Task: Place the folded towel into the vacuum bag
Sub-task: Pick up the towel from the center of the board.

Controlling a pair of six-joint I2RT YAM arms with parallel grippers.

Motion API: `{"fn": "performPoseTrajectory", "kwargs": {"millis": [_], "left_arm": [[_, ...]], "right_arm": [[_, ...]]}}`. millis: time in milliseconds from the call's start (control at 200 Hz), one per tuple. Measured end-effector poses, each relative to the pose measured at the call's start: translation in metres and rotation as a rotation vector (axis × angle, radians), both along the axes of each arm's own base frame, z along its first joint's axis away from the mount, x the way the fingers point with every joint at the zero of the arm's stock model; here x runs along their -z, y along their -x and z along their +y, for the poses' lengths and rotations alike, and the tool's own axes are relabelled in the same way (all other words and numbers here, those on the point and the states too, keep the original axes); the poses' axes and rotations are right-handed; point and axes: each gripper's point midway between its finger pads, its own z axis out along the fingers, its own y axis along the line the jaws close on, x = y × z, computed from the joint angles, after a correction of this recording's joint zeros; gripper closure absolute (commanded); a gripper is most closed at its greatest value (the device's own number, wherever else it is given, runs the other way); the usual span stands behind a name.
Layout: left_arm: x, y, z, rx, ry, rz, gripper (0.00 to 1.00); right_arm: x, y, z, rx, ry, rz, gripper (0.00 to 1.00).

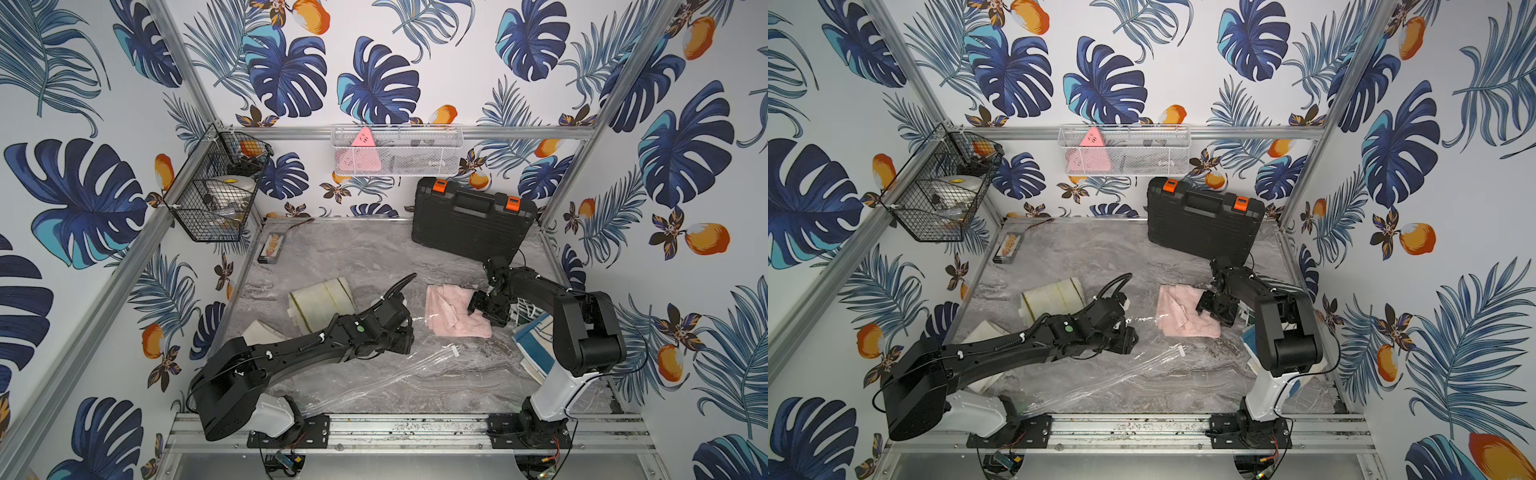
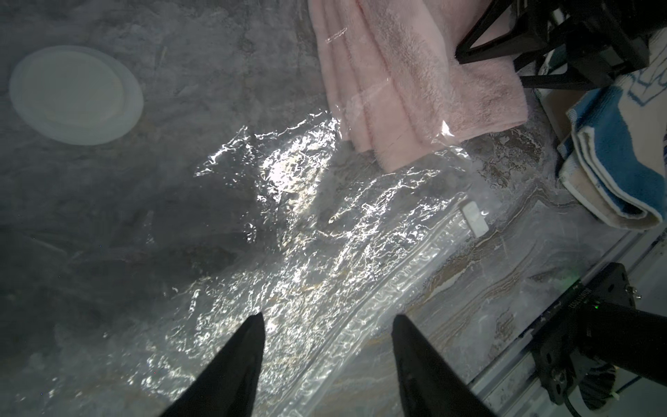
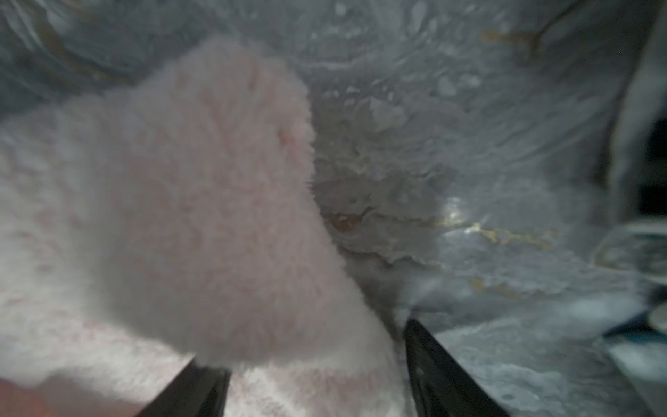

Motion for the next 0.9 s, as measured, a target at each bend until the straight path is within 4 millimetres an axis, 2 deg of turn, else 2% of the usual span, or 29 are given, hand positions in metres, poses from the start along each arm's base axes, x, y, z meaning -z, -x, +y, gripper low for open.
{"fn": "performPoseTrajectory", "kwargs": {"millis": [65,115,225,285,380,485,555,630,691,726,776,831,896], "left_arm": [[-0.002,0.001,0.003,-0.002,-0.001,-0.008,0.38],[-0.005,0.001,0.005,-0.005,-0.006,-0.015,0.38],[-0.011,-0.002,0.012,-0.006,-0.026,-0.041,0.38],[-0.017,-0.005,0.016,-0.017,-0.029,-0.056,0.38],[-0.029,-0.012,0.029,-0.046,-0.035,-0.090,0.38],[-0.043,-0.018,0.043,-0.071,-0.056,-0.131,0.38],[-0.059,-0.025,0.053,-0.100,-0.050,-0.161,0.38],[-0.076,-0.035,0.072,-0.157,-0.043,-0.202,0.38],[-0.087,-0.041,0.090,-0.214,-0.037,-0.222,0.38],[-0.094,-0.045,0.101,-0.247,-0.041,-0.235,0.38],[-0.105,-0.049,0.115,-0.292,-0.051,-0.257,0.38],[-0.115,-0.052,0.125,-0.320,-0.066,-0.283,0.38],[-0.123,-0.052,0.131,-0.328,-0.080,-0.305,0.38]], "right_arm": [[0.000,-0.002,0.003,0.020,-0.008,-0.013,0.70],[-0.003,-0.007,0.008,0.039,-0.034,-0.049,0.82],[-0.029,-0.012,0.000,0.067,0.014,-0.105,0.91],[-0.064,-0.025,-0.007,0.084,0.061,-0.184,0.91],[-0.133,-0.052,-0.004,0.060,0.108,-0.373,0.93],[-0.180,-0.048,0.003,0.025,0.182,-0.466,0.95],[-0.204,-0.036,0.037,-0.074,0.181,-0.508,0.95],[-0.226,-0.022,0.092,-0.212,0.131,-0.543,0.96],[-0.233,-0.008,0.134,-0.316,0.067,-0.552,0.96],[-0.232,0.004,0.158,-0.374,0.001,-0.532,0.96],[-0.225,0.022,0.179,-0.418,-0.079,-0.494,0.96],[-0.211,0.039,0.192,-0.432,-0.172,-0.445,0.96],[-0.188,0.056,0.199,-0.425,-0.254,-0.372,0.97]]}}
